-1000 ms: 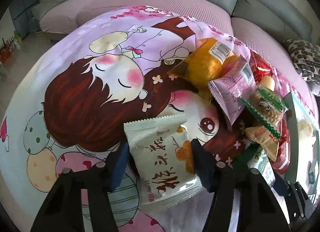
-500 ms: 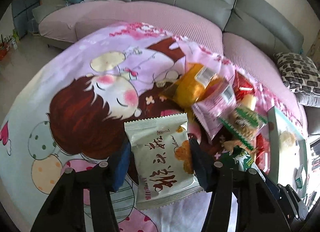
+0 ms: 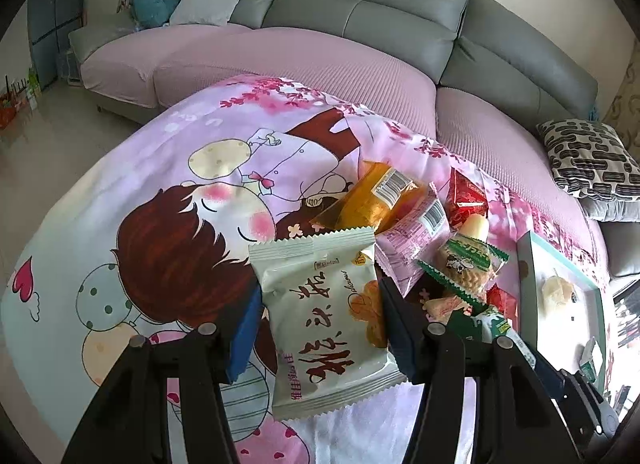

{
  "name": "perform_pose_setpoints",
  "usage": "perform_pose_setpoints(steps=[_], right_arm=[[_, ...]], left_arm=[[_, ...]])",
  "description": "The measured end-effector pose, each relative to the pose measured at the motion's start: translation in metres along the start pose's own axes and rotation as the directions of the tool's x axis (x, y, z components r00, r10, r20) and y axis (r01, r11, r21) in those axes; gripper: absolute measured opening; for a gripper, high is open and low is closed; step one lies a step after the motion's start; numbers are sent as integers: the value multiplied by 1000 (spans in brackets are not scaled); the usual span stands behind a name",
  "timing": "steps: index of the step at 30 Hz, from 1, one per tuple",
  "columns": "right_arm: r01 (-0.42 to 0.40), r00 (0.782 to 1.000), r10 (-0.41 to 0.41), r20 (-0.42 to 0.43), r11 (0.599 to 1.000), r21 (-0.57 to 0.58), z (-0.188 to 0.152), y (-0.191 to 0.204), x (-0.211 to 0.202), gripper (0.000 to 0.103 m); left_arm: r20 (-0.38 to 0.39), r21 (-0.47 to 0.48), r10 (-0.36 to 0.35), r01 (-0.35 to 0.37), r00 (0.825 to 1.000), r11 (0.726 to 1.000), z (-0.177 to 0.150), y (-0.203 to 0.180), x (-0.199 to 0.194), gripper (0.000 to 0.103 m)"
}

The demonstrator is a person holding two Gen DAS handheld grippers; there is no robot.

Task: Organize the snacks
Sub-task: 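Lift both biscuit packs and carry them over the tray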

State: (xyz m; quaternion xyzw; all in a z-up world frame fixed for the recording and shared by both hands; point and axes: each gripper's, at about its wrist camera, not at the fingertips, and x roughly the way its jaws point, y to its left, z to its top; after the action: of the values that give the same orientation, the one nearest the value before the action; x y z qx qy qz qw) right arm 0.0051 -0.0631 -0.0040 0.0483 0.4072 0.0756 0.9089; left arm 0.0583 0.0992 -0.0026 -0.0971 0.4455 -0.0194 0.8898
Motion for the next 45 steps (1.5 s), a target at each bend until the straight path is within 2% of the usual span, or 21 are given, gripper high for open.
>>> perform_pose_setpoints(steps=[11, 17, 25, 31, 36, 45], right_arm=[[-20, 998, 19, 55, 1000, 7, 5, -2, -21, 46], [-19, 999, 18, 50, 1000, 6, 5, -2, -20, 46], [-2, 996, -2, 91, 999, 45, 8, -17, -37, 47], [50, 989, -64, 135, 993, 106, 9, -48, -59, 47], [110, 975, -144, 166, 974, 199, 4, -88, -82, 47], [228, 935, -313, 167, 892, 391, -22, -170, -125, 46]], left_arm=[[23, -2, -3, 3, 1000, 1000, 2, 0, -9, 59], [31, 2, -7, 6, 999, 1000, 2, -2, -13, 59], [59, 55, -41, 38, 997, 998, 3, -28, -25, 59], [73, 107, -90, 82, 993, 991, 1, -60, -34, 59], [80, 179, -139, 122, 987, 976, -4, -95, -42, 59], [70, 317, -221, 188, 973, 929, -22, -165, -51, 59]])
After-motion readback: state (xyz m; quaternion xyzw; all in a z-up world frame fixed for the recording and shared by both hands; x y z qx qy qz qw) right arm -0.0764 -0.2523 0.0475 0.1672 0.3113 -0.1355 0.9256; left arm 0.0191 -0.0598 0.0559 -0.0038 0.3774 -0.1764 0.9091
